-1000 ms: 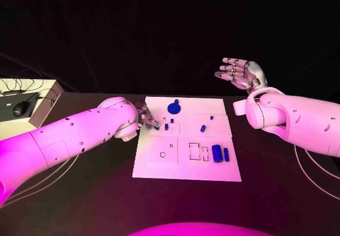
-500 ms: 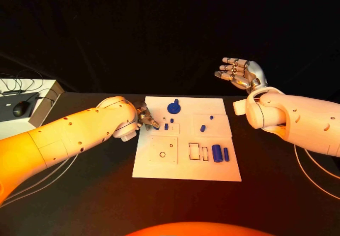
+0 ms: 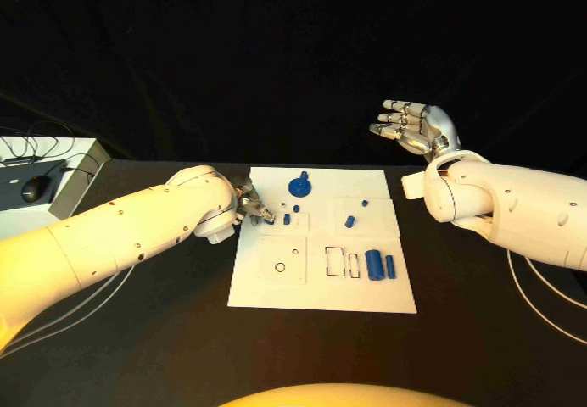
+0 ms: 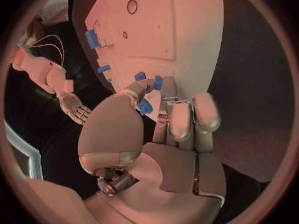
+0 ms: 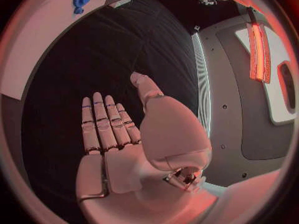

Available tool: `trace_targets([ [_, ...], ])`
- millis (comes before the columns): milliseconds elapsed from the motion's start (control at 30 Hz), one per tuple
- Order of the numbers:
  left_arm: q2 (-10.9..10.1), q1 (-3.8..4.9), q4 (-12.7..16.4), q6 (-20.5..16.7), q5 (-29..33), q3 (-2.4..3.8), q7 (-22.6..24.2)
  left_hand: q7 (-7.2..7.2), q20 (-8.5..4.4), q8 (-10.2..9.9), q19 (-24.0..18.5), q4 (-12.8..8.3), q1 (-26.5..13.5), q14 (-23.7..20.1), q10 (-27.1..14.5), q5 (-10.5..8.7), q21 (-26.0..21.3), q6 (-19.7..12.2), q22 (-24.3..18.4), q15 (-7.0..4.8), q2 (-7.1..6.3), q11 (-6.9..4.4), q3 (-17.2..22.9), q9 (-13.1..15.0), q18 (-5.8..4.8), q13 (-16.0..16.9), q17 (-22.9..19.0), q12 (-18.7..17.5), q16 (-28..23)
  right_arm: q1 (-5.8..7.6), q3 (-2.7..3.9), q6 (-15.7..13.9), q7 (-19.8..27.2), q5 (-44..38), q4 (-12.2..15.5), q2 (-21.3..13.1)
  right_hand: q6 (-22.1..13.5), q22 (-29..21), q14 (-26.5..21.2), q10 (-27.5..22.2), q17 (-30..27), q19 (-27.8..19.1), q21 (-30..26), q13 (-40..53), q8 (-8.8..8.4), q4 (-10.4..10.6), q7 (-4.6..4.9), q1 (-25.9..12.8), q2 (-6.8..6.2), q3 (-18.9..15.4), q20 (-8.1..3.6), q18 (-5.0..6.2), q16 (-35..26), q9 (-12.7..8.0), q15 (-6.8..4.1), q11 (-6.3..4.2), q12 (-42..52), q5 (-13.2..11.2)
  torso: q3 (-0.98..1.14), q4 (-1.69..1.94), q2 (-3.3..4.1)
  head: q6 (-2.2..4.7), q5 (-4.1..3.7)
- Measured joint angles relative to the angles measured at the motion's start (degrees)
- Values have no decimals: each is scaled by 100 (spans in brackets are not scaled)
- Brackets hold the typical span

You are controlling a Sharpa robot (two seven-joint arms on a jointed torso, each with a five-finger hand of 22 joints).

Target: Assemble the parts on the task board

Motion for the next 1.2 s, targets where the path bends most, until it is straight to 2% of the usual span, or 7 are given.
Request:
trace_targets([
  [567,151,27,-219,3,49,-3,-7,-3,1,-21,0,16,0,0,0,-1,0,2,-16,0,0,-1,16,31,0,3,-60,0,0,-10,-1,12,-1,-1,-22,12,0,-5,-20,0,1,-42,0,0,0,0,0,0,0,0,0,0,0,0,20,0,0,0,-2,-3,-4,-18,8],
  [1033,241,59,-320,149,59,4,-83,-24,22,-10,-22,-19,-46,0,-1,-2,-93,24,-63,0,46,-1,-19,27,0,22,-128,-31,-57,-13,-2,23,-3,-1,-24,11,0,-5,-20,0,1,-82,-21,0,0,0,0,0,0,0,-1,-1,0,0,20,0,0,24,1,-2,-8,-27,-2],
  [1133,245,63,-327,172,58,6,-92,-24,25,-34,-25,-105,-69,0,-1,-6,-93,24,-63,0,69,-1,-105,7,0,42,-106,-31,-57,-13,-2,26,-3,-1,-25,11,0,-5,-20,0,1,-82,-21,1,0,0,0,0,0,0,-1,-85,0,0,20,0,0,24,2,-2,-9,-25,1],
  [1200,245,66,-328,181,58,7,-96,-26,42,-52,-42,-170,-87,0,10,-47,-93,25,-57,0,87,9,-170,-9,0,54,-88,-31,-57,-14,-2,28,-4,-1,-25,9,0,-5,-20,0,1,-82,-21,1,0,0,0,0,0,0,-1,-89,0,0,20,0,0,24,2,-2,-9,-24,1],
])
